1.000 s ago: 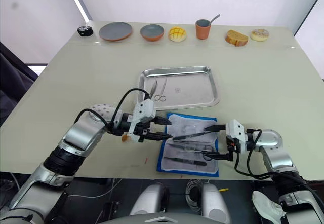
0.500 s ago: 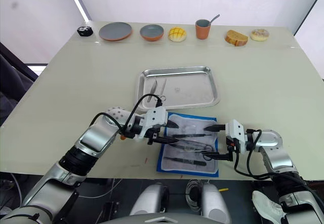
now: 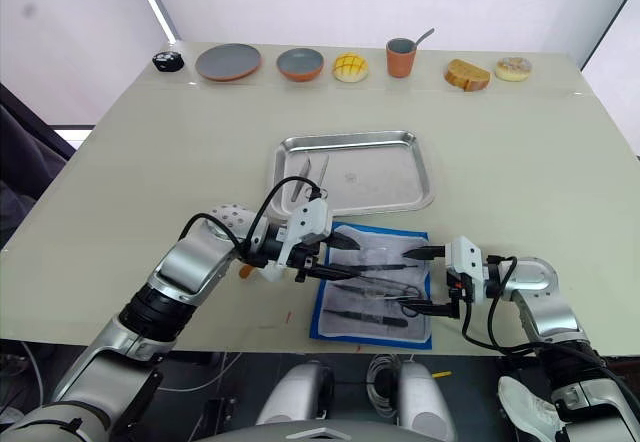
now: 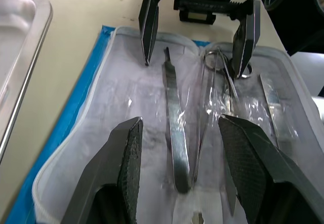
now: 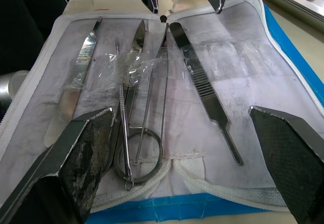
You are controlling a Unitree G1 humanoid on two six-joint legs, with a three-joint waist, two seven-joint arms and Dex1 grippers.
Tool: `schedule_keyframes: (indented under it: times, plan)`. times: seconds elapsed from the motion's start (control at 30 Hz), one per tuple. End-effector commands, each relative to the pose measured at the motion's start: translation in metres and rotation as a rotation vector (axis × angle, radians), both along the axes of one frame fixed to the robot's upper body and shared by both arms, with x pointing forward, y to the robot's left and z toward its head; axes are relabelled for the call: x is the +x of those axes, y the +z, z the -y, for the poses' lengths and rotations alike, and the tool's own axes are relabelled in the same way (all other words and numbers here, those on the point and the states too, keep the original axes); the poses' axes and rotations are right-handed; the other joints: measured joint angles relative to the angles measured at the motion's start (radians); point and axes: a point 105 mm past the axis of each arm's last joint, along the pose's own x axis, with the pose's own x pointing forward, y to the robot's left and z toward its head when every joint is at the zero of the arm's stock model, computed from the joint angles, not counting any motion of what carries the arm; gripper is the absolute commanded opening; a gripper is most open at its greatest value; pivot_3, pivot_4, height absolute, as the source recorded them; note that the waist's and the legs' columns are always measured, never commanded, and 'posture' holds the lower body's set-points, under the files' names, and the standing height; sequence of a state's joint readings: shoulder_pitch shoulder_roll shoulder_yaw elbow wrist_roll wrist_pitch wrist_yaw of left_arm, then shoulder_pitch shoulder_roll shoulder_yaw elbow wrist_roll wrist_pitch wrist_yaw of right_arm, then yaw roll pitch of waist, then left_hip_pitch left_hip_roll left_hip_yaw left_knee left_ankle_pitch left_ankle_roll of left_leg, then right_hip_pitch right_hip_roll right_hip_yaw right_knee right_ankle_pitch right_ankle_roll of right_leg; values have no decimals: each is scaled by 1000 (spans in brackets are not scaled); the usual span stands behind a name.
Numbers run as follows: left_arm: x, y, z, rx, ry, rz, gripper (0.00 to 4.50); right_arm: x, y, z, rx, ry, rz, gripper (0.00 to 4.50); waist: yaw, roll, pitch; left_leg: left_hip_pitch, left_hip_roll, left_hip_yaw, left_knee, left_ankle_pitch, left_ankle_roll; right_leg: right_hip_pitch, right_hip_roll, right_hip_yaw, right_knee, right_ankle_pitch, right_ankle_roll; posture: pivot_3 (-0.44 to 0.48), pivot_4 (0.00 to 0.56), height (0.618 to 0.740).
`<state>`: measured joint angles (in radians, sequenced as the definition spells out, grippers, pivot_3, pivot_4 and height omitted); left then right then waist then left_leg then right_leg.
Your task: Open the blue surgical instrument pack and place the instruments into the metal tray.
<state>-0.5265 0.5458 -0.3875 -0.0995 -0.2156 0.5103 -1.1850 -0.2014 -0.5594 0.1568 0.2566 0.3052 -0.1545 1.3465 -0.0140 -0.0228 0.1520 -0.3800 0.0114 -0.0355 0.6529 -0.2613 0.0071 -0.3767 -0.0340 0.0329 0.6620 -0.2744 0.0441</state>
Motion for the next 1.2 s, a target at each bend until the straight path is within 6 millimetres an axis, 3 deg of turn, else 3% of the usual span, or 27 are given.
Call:
schedule_keyframes:
  times: [0.03,0.7,1.03,1.2]
  plan:
    - [7,8,4,19,-3,80,2545,-11,-24,3,-52,-2,-106,4500,0,0,0,0,0,0,0,0,0,0,0,0,0,0,0,0,150,740]
    - [14,-15,-2,182,-46,129,2545,-12,-24,3,-51,-7,-108,4500,0,0,0,0,-1,0,0,0,0,0,0,0,0,0,0,0,150,740]
    - [2,-21,-2,195,-111,108,2545,-11,-24,3,-49,-7,-107,4500,0,0,0,0,-1,0,0,0,0,0,0,1,0,0,0,0,150,740]
    - [7,-23,-3,209,-93,122,2545,-11,-24,2,-50,-4,-106,4500,0,0,0,0,-1,0,0,0,0,0,0,1,0,0,0,0,150,740]
